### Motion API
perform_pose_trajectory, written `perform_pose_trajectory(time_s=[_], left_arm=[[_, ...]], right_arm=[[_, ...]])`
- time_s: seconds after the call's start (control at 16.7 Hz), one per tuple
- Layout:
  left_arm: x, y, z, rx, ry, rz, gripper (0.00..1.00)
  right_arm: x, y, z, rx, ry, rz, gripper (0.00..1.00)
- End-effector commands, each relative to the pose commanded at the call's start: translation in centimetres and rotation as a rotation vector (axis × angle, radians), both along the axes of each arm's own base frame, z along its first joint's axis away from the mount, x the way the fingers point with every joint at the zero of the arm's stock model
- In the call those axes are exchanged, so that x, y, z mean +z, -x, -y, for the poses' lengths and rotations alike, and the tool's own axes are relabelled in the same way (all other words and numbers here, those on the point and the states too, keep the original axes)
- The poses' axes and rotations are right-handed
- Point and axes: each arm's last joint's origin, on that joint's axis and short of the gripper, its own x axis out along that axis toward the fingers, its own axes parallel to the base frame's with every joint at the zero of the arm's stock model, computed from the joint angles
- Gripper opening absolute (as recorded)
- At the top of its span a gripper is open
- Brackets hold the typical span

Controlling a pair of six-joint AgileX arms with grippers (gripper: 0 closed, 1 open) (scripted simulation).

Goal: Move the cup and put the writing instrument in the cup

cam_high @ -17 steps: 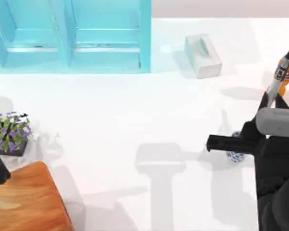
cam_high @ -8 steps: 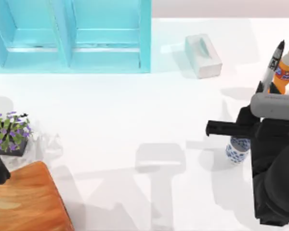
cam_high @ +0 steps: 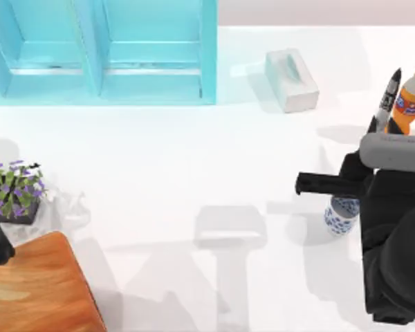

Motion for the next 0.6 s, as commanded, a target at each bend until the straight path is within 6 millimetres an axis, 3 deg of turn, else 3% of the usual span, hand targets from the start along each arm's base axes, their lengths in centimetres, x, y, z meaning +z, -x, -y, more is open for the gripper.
perform_pose_trajectory(time_s=[0.48, 0.6], left_arm=[[0.00, 0.00, 0.00, 0.000, 0.000, 0.000, 1.00], [0.00, 0.00, 0.00, 0.000, 0.000, 0.000, 1.00]], right_arm=[[0.00, 0.00, 0.00, 0.000, 0.000, 0.000, 0.98], [0.00, 0.00, 0.00, 0.000, 0.000, 0.000, 1.00]])
